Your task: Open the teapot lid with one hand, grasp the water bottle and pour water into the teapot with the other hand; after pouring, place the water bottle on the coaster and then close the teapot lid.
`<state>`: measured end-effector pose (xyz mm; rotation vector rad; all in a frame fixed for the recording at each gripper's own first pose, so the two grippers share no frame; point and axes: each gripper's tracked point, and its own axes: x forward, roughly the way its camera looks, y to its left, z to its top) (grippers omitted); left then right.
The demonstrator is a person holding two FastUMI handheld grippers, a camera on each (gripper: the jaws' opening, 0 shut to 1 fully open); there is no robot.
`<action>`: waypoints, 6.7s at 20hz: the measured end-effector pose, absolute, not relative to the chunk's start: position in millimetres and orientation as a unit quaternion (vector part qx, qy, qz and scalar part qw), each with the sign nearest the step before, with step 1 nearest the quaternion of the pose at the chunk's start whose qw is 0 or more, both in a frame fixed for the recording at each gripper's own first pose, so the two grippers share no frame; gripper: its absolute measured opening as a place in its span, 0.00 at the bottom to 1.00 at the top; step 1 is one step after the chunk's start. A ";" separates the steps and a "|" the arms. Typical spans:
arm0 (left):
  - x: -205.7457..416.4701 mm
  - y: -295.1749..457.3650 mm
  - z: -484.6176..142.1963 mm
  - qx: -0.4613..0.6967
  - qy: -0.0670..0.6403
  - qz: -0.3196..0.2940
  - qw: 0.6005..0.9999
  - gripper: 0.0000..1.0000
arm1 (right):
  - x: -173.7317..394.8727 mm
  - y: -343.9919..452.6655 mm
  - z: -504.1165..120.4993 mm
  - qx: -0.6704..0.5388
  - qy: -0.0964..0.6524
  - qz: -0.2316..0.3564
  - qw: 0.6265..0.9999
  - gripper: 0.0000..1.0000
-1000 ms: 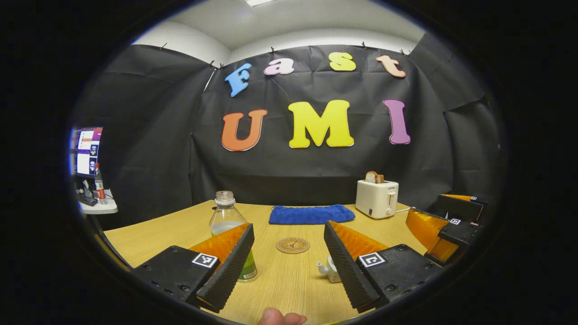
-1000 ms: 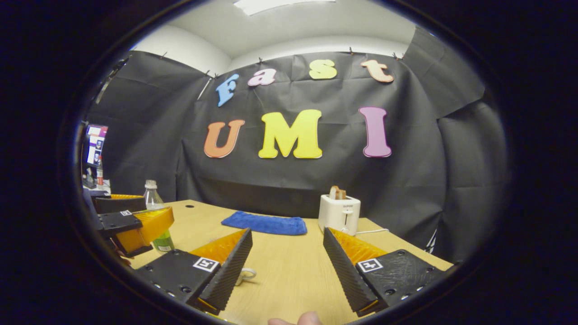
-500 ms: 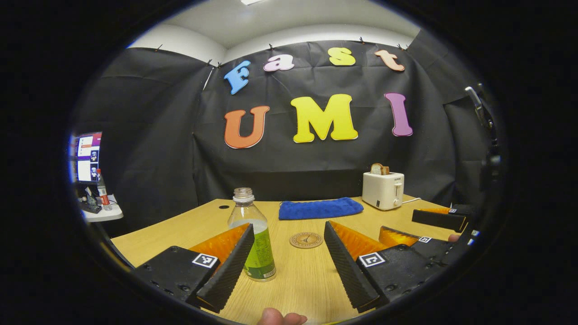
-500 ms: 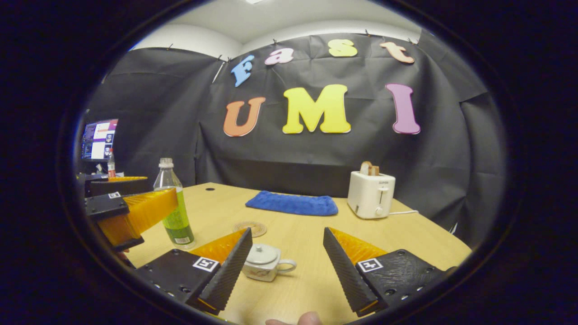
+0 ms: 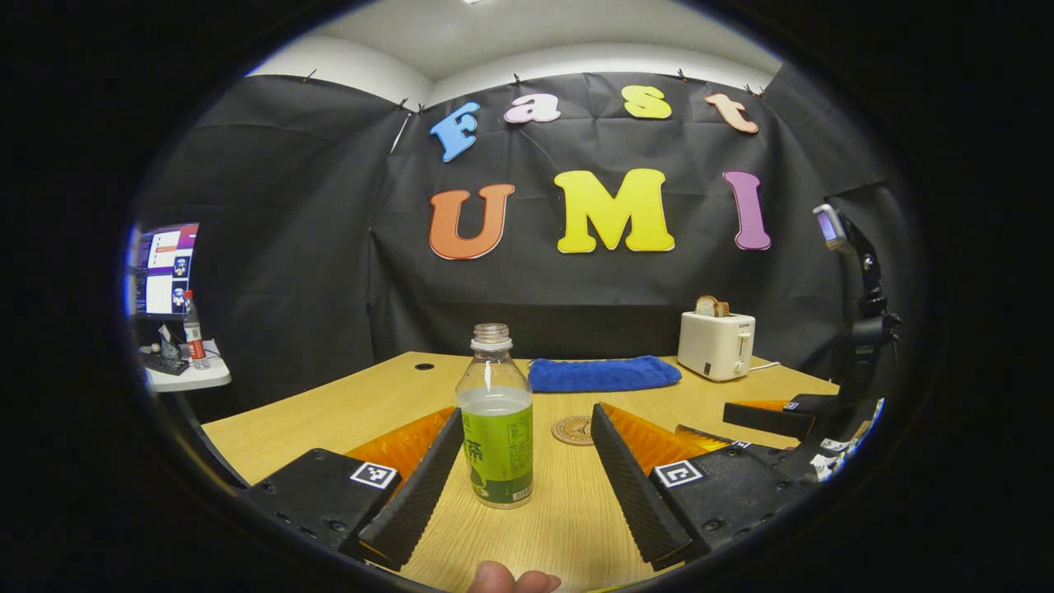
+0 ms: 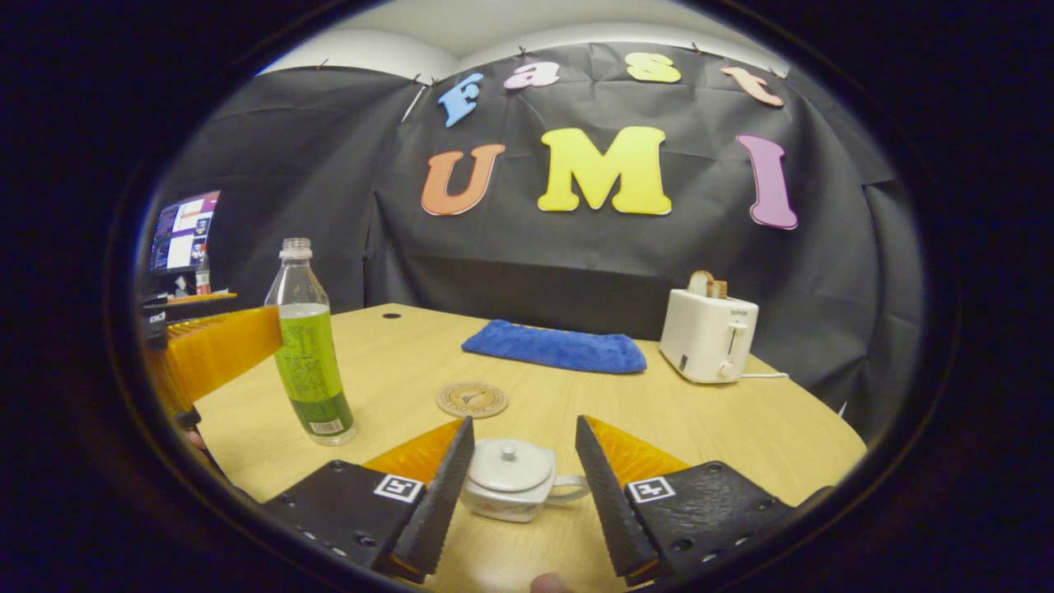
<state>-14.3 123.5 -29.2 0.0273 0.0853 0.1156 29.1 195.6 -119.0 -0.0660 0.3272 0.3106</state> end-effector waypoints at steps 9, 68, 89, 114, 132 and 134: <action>-10.3 138.6 -37.3 0.001 0.047 0.062 0.997 0.97 | 37.2 201.5 -123.9 -0.026 0.173 0.137 0.975 0.19; 26.7 114.7 -64.1 0.633 0.150 -0.017 0.760 0.73 | 11.8 54.4 -78.4 0.009 0.135 0.104 0.985 0.00; 42.0 87.1 -54.1 0.800 0.134 -0.045 0.583 0.72 | 6.4 39.3 -93.9 0.013 0.143 0.102 0.984 0.00; 51.7 61.0 -31.2 0.878 0.080 -0.025 0.471 0.72 | 3.2 23.9 -101.5 0.020 0.147 0.094 0.985 0.00; 52.6 52.5 -27.1 0.896 0.066 -0.030 0.439 0.72 | 1.8 19.9 -102.3 0.021 0.145 0.092 0.985 0.00; 52.8 51.0 -27.0 0.893 0.063 -0.033 0.445 0.72 | 1.7 19.3 -102.1 0.022 0.145 0.092 0.985 0.00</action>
